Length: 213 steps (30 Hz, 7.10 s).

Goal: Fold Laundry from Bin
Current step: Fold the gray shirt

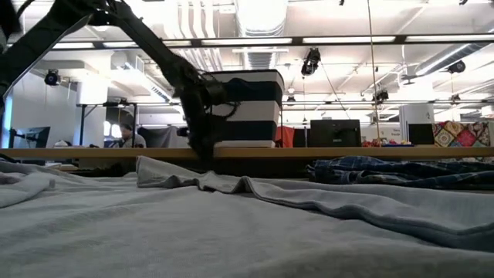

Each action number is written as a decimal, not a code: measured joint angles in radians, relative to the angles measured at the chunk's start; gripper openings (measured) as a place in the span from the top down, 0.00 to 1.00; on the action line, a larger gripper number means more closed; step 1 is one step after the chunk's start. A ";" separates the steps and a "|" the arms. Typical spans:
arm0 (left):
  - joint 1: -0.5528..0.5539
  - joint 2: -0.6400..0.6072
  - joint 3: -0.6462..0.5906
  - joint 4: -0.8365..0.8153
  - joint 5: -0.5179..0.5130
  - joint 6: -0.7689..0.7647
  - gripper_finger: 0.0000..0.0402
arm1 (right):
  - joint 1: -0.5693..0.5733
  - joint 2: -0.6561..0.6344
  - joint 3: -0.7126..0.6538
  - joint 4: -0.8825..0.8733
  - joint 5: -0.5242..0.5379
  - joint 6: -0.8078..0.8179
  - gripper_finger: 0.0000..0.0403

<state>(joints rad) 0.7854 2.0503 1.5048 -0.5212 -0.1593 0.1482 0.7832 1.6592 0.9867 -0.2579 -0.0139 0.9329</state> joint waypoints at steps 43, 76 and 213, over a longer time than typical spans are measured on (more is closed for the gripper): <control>-0.359 -0.415 -0.586 0.108 0.161 -0.325 0.81 | -1.025 0.060 -0.009 0.244 -0.117 -1.047 0.98; -1.028 -0.133 -0.358 0.555 0.134 -0.708 0.81 | -0.138 -0.037 -0.010 -0.048 0.067 -0.109 0.98; -0.595 -0.493 -0.398 -0.346 -0.008 -0.992 0.96 | -0.066 -0.069 0.015 -0.053 0.190 0.076 0.98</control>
<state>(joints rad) 0.1908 1.5569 1.1067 -0.8669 -0.1677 -0.8441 0.7170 1.5898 1.0012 -0.3107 0.1761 1.0084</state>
